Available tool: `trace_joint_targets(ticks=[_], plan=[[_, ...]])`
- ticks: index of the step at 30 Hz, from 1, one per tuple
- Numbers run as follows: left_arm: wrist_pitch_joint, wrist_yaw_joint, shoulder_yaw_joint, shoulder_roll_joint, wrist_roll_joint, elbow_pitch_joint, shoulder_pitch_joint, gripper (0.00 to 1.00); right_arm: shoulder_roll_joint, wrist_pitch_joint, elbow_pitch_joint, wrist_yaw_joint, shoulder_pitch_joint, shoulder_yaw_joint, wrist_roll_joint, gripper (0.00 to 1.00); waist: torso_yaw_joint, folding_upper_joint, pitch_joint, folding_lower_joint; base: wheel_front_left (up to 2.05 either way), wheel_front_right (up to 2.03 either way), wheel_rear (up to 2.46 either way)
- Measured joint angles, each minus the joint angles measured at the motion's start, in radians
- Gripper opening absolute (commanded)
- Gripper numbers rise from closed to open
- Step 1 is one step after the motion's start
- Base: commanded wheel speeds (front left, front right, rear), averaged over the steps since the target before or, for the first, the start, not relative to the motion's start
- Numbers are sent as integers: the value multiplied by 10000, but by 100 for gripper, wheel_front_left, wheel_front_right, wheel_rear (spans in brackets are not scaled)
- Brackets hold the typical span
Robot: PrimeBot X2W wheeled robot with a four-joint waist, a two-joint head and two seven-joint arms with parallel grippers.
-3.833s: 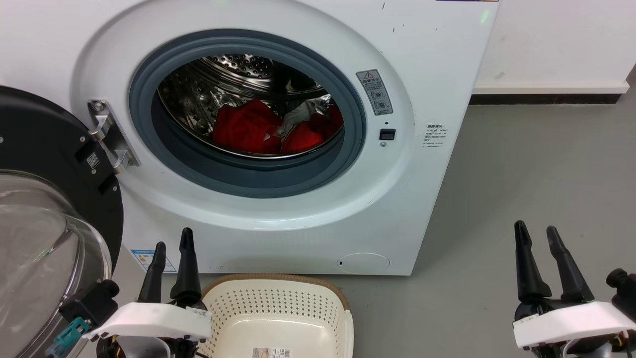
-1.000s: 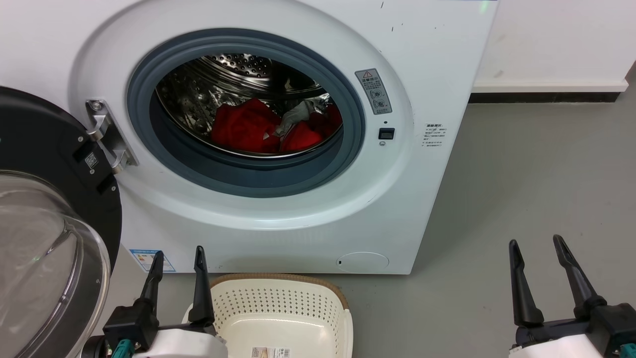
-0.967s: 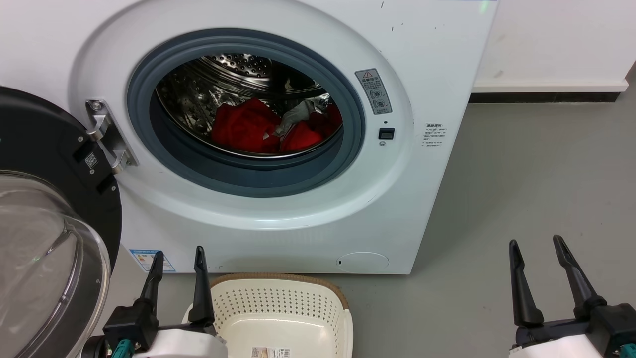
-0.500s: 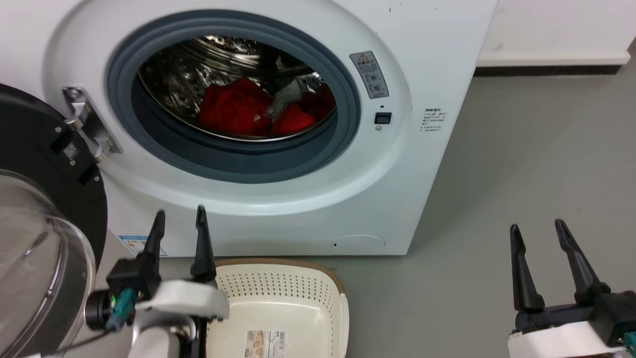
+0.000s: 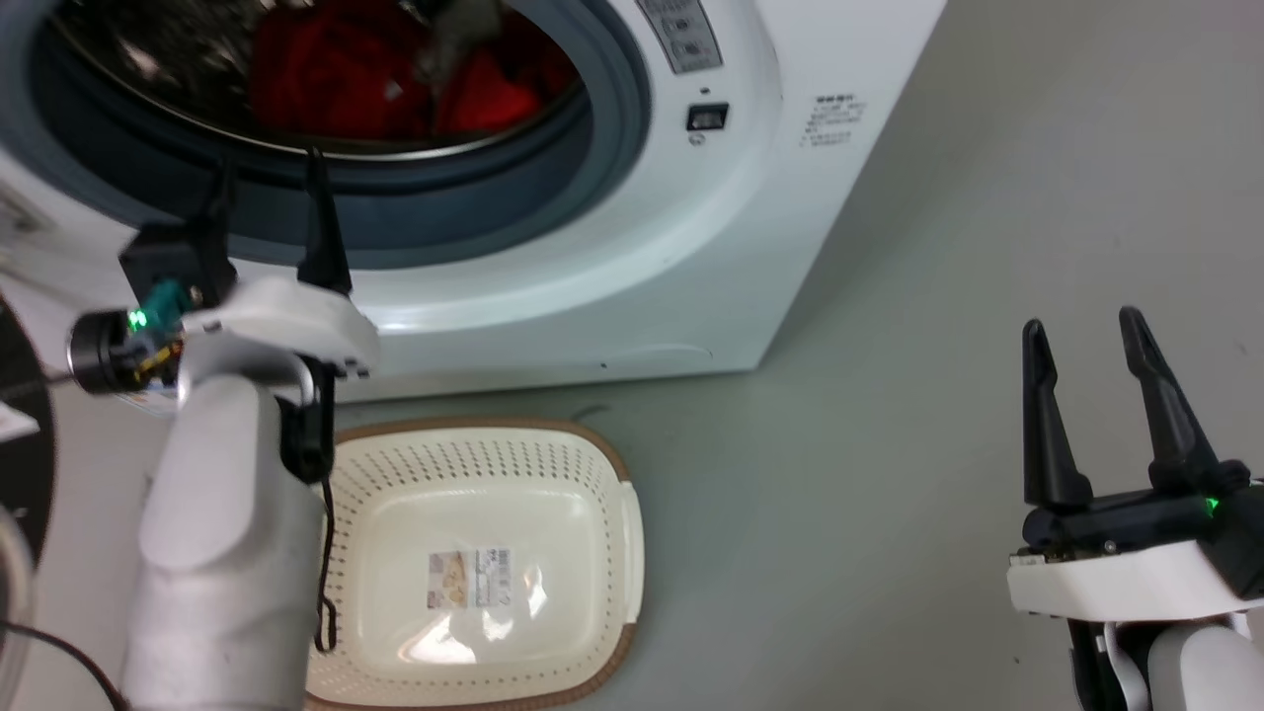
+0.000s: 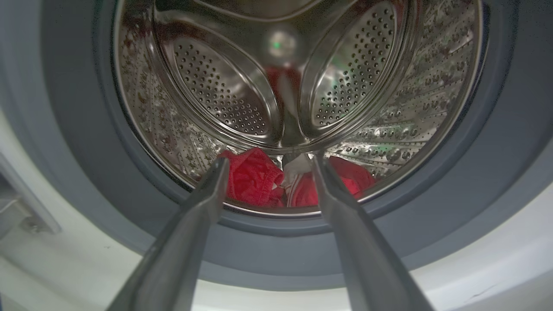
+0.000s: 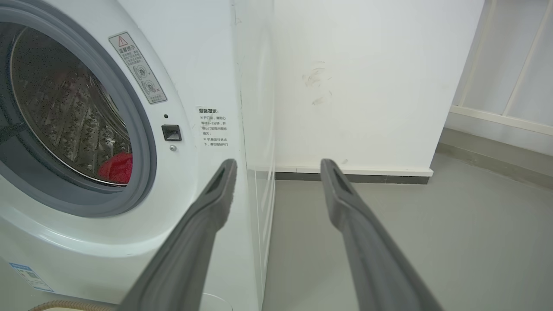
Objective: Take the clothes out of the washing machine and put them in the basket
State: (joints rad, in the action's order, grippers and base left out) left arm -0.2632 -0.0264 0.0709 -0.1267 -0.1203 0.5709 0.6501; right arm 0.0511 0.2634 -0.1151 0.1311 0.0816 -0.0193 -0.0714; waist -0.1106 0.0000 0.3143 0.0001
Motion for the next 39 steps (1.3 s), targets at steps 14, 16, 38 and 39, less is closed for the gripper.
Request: trace_joint_targets(ticks=[14,16,38,39], plan=[[633,-176,-399,-1450,579,3591,5242,100,6,2,-320,0,1290,65,-729,100,-1065,0,2667,1,0,0,0],[961,-161,-453,-1592,635,3946,5888,100,6,0,-341,0,1402,77,-819,100,-1180,0,3038,1,0,0,0],[6658,-621,-2077,-3482,1973,5942,11123,100,4,0,-518,0,2043,401,-2019,100,-2442,-1,5524,0,0,0,0],[6842,-631,-2119,-3528,1981,5992,11173,100,4,0,-529,0,2054,412,-2033,100,-2477,0,5585,0,0,0,0]])
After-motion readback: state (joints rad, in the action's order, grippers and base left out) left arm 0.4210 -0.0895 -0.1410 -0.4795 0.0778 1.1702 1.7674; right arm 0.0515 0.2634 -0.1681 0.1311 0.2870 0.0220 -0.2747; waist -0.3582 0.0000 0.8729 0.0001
